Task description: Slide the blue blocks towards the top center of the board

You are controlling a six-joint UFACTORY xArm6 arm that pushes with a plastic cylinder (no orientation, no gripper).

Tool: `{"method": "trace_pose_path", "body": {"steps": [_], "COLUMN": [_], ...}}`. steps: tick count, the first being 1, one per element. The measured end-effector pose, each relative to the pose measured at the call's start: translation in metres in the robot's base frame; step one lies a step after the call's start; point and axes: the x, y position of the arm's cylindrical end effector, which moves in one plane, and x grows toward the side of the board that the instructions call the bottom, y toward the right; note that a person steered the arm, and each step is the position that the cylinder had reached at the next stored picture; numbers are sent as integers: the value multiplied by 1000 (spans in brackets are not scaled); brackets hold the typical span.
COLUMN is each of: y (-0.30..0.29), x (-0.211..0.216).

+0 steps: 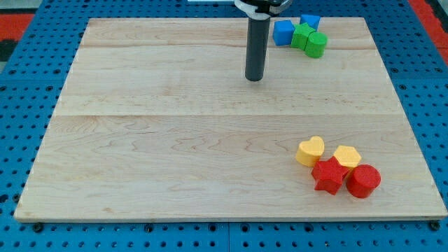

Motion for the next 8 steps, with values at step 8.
{"method": "trace_pose_path", "body": {"steps": [8], "y": [66], "x": [14]}}
